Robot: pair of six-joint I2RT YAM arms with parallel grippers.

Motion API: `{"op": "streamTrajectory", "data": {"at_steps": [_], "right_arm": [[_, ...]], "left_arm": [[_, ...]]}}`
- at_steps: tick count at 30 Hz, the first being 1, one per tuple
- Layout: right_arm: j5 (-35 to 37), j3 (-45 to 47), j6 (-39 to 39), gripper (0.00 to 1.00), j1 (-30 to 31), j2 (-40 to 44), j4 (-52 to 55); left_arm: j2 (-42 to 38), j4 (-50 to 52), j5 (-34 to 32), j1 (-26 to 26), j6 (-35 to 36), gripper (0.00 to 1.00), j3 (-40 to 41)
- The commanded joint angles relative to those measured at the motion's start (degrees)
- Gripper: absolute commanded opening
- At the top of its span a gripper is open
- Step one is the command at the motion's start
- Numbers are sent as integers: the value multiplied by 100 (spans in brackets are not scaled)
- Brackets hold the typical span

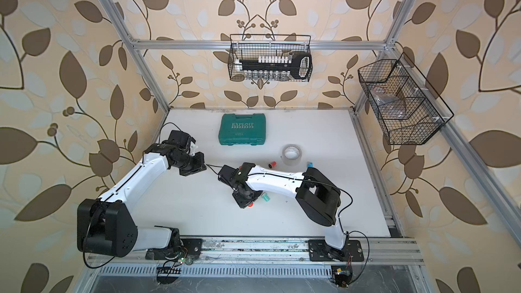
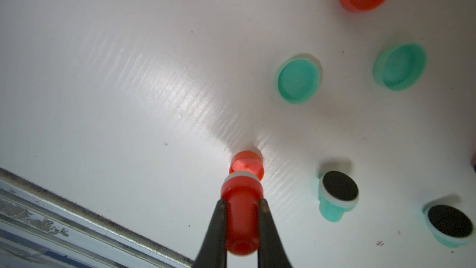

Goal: Close the stamp cap
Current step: Close the cover of the stamp.

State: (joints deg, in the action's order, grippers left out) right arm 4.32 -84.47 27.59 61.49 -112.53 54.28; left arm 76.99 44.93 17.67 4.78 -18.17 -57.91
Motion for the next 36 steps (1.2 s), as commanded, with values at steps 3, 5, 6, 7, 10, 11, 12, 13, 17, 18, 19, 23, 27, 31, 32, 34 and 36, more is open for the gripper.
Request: {"op": "streamTrajectory", "data": {"at_steps": [3, 5, 6, 7, 10, 11, 12, 13, 17, 18, 19, 23, 27, 31, 32, 34, 36], "right_arm": [[92, -28, -92, 0, 44, -225, 51], [109, -8, -104, 0, 47, -251, 22], [122, 5, -107, 0, 46, -259, 17], [139, 14, -109, 0, 47, -269, 4], [182, 47, -123, 0, 44, -291, -15], [185, 59, -123, 0, 47, -296, -36], [184, 62, -129, 0, 45, -304, -32], [182, 73, -132, 0, 44, -317, -29], [194, 111, -137, 0, 38, -346, -40], [208, 108, -148, 0, 38, -356, -45], [210, 114, -147, 0, 35, -375, -50], [215, 124, -158, 0, 29, -440, -41], [160, 136, -171, 0, 29, -492, -34], [-44, 126, -196, 0, 29, -533, 12], [-108, 138, -198, 0, 29, -533, 28], [-263, 139, -212, 0, 28, -525, 46], [-455, 129, -227, 0, 27, -524, 66]], "left_arm": [[-61, -1, 123, -47, 87, 1, 8], [-53, -1, 131, -47, 90, 1, 8], [-54, -3, 142, -47, 86, 1, 8], [-44, -1, 141, -42, 86, 1, 8], [-38, -4, 163, -46, 86, 1, 7], [-33, -10, 167, -47, 89, 0, 8], [-27, -10, 167, -47, 88, 0, 8], [-31, -9, 174, -45, 86, 0, 8], [-19, -12, 180, -44, 87, 0, 7], [-18, -10, 175, -42, 86, 1, 8], [-18, -10, 176, -46, 86, 1, 8], [-11, -8, 190, -45, 87, 0, 8], [-2, -10, 190, -45, 98, 1, 8], [1, -1, 193, -47, 99, 0, 3], [4, -1, 193, -46, 97, 0, 6], [3, -4, 193, -46, 97, 1, 8], [13, -1, 193, -40, 100, 1, 8]]}}
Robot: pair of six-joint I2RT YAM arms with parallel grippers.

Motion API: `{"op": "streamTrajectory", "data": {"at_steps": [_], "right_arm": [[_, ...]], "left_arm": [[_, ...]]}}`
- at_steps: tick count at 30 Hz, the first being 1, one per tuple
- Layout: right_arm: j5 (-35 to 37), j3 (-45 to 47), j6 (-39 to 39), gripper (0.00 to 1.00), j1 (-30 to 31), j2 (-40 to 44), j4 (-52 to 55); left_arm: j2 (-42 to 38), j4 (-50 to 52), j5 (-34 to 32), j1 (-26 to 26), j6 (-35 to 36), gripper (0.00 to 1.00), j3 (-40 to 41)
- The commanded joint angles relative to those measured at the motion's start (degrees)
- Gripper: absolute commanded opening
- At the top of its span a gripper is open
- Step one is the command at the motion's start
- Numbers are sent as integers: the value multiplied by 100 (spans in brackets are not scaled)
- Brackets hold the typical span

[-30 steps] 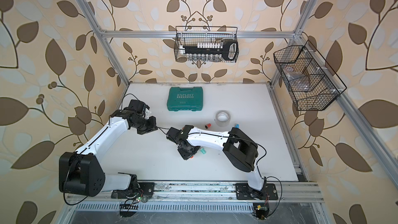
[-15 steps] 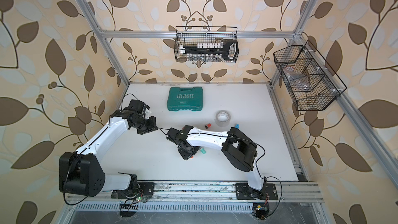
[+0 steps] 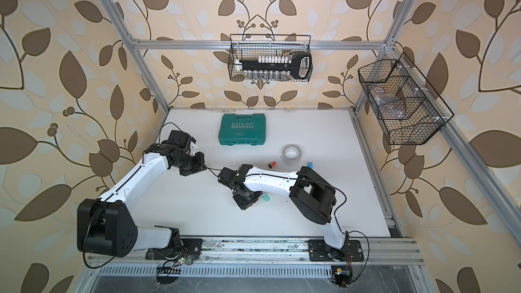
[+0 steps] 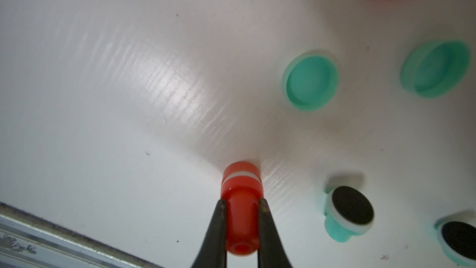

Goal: Close the stamp cap
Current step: Close the cover of the stamp, then place the stamp at the center of the board.

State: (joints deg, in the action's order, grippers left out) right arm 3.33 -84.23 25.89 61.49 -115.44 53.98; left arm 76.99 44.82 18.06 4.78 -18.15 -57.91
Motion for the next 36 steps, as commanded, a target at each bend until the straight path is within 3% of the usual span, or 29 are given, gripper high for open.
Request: {"op": "streamTrajectory", "data": {"at_steps": [1, 11, 29, 32, 36], "right_arm": [[-443, 103, -59, 0, 29, -225, 104], [-865, 35, -103, 0, -97, -451, 266], [-872, 150, -140, 0, -173, -1524, 46], [-763, 115, -107, 0, -156, -1377, 93], [-661, 109, 30, 0, -197, -577, 97]], "left_arm": [[12, 9, 155, -47, 94, 1, 9], [35, 18, 170, -47, 107, 1, 8], [17, 80, 44, -44, 155, 0, 18], [52, 80, 82, -47, 162, 0, 8], [51, 71, 123, -46, 167, 0, 8]]}}
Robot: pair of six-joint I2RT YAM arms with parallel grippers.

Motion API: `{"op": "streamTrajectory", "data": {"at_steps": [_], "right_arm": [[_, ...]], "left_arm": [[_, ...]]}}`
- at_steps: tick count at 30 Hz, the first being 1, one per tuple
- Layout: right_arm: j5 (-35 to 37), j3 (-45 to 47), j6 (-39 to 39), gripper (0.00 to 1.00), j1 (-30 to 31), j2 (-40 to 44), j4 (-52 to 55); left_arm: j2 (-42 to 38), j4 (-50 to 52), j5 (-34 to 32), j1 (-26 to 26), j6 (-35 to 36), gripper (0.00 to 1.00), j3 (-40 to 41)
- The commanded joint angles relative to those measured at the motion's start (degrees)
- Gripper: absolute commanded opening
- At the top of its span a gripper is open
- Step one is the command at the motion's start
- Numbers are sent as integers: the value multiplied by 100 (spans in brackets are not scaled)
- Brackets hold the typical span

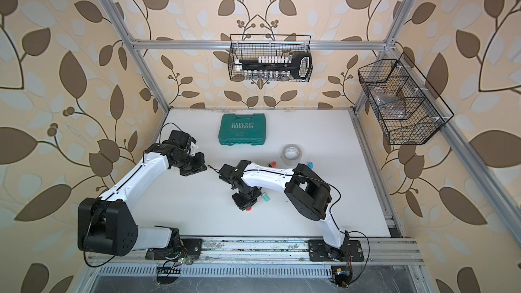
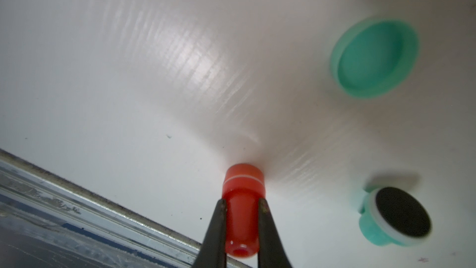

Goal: Close the stamp cap
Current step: Place the stamp at the center of the board.

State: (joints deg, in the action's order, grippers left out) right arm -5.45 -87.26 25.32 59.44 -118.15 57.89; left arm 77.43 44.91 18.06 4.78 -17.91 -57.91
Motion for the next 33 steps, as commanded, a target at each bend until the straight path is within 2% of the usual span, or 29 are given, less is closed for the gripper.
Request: {"op": "streamTrajectory", "data": {"at_steps": [1, 7, 13, 17, 20, 23, 26, 33], "right_arm": [[255, 339, 97, 0, -14, -126, -229], [406, -203, -22, 0, -327, 723, 293], [464, 75, -226, 0, -958, 1530, 473], [406, 740, -536, 0, -1870, 2142, 407], [369, 1274, -878, 0, -2942, 2472, 273], [308, 1654, -1230, 0, -3772, 2525, 144], [273, 1938, -1467, 0, -4265, 2448, -87], [806, 2087, -1614, 2, -4509, 1929, -439]], "left_arm": [[9, 54, 134, -46, 143, 0, 7], [9, 45, 180, -47, 141, 1, 12], [69, 36, 231, -46, 153, 1, -1], [80, 36, 235, -47, 156, 1, -1], [85, 40, 207, -47, 143, 1, 2], [101, 36, 188, -47, 130, 1, -1], [114, 43, 150, -45, 118, 1, -1], [160, 24, 127, -45, 95, 1, -9]]}}
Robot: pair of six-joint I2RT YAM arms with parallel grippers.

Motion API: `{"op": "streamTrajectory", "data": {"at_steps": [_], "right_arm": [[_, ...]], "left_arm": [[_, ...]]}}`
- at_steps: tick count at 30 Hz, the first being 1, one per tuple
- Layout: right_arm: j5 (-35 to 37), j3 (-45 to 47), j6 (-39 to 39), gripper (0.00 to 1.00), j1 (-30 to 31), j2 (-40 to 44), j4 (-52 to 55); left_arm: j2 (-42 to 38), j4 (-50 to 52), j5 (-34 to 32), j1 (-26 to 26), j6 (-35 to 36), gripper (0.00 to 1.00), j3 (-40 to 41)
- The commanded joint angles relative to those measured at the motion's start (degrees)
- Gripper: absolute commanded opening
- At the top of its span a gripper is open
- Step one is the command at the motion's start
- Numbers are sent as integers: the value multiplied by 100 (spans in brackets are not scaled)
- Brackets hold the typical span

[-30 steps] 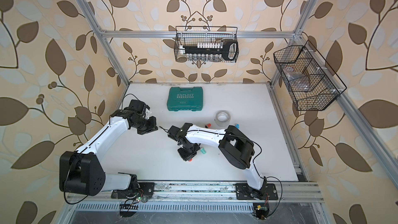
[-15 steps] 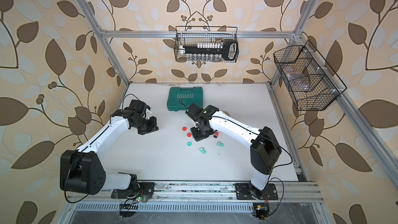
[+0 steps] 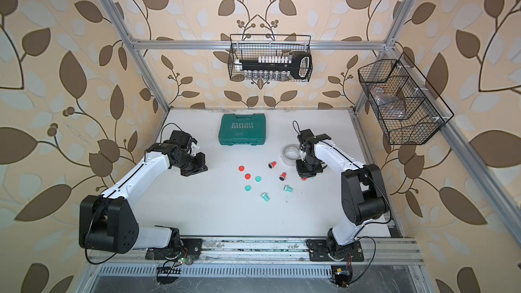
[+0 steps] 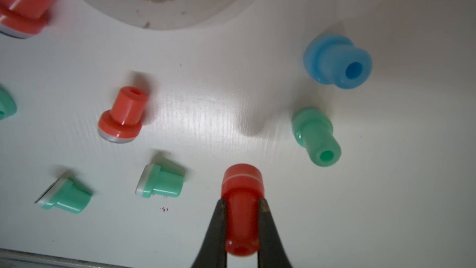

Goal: Close the stamp cap
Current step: Place the stamp at the center of the board, then pick up the stamp from the center of the board.

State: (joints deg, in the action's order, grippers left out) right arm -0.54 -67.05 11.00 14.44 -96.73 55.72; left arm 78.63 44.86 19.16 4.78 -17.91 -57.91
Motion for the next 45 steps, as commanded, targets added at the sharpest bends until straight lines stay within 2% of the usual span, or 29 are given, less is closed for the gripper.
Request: {"op": "streamTrajectory", "data": {"at_steps": [1, 7, 15, 25, 34, 37, 41, 45], "right_arm": [[426, 76, -195, 3, -4, -285, -258], [364, 92, -169, 10, -6, -526, -466], [370, -44, -169, 35, -9, -309, -264], [235, -236, -125, 35, 229, 725, 71], [86, 227, -501, 35, 1570, 1124, -175], [107, 300, 14, 34, 2006, 1147, -226], [435, 457, 799, 34, 2959, 1118, -457], [434, 555, 1193, 34, 3520, 833, -868]], "left_arm": [[48, 31, 19, -47, 101, 1, -9], [89, 31, 18, -45, 95, 1, -10], [100, 31, 18, -47, 102, 1, -10], [86, 18, 33, -47, 95, 1, -10], [90, 8, 64, -47, 88, 1, -1], [95, -4, 80, -41, 81, 2, -10], [94, -4, 88, -47, 75, 2, -10], [92, -28, 149, -47, 61, 5, -10]]}}
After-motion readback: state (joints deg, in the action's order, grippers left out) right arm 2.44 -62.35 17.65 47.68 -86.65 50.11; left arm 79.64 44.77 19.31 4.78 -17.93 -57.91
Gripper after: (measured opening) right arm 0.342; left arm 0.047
